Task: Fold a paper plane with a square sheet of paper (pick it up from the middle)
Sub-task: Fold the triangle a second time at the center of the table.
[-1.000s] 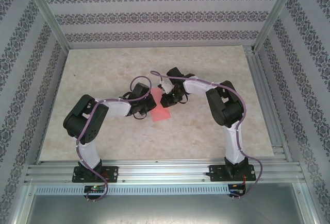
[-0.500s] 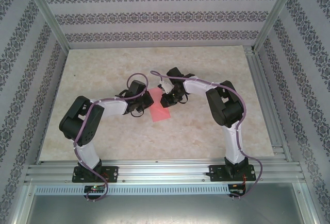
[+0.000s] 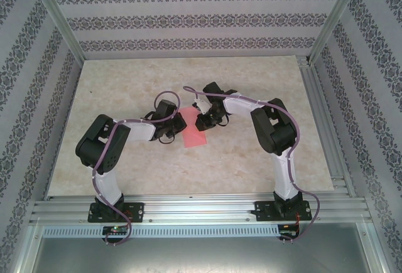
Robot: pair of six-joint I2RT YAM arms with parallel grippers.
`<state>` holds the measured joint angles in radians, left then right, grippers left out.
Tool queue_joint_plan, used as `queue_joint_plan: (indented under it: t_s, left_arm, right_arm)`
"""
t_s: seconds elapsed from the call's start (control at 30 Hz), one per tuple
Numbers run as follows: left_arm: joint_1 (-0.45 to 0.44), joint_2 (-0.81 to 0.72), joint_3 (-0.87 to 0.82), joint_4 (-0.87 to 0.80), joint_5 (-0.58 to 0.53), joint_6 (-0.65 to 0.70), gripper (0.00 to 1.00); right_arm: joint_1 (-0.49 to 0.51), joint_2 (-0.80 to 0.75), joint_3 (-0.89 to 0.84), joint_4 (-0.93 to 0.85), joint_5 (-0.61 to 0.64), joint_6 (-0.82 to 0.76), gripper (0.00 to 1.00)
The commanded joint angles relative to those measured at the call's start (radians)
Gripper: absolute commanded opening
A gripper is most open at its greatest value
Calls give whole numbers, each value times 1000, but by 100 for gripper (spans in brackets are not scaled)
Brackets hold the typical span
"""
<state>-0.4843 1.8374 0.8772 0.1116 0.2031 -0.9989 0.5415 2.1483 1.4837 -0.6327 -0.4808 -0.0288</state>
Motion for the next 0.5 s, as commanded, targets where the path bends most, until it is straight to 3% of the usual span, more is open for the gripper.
queue_joint_plan:
  t_s: [0.0,0.1,0.17,0.23,0.3,0.47]
  left_arm:
    - [15,-18,15,-33,11,31,6]
    - [14,-26,55,-95,17,57,7]
    - [15,-20,56,-110,22,62,6]
    - [13,-18,40,-106,18,58,6]
    - [15,-17,21,-85,24,49,6]
    - [14,-11,24,-84,31,52,6]
  right_arm:
    - [6,48,-1,-19,54,-22,11]
    - [5,46,3,-18,51,-14,13]
    - [2,30,12,-24,59,1,23]
    - [-3,-12,13,-21,63,13,24]
    - [-16,-66,13,-14,74,34,32]
    - [-52,-176,-21,-3,95,67,37]
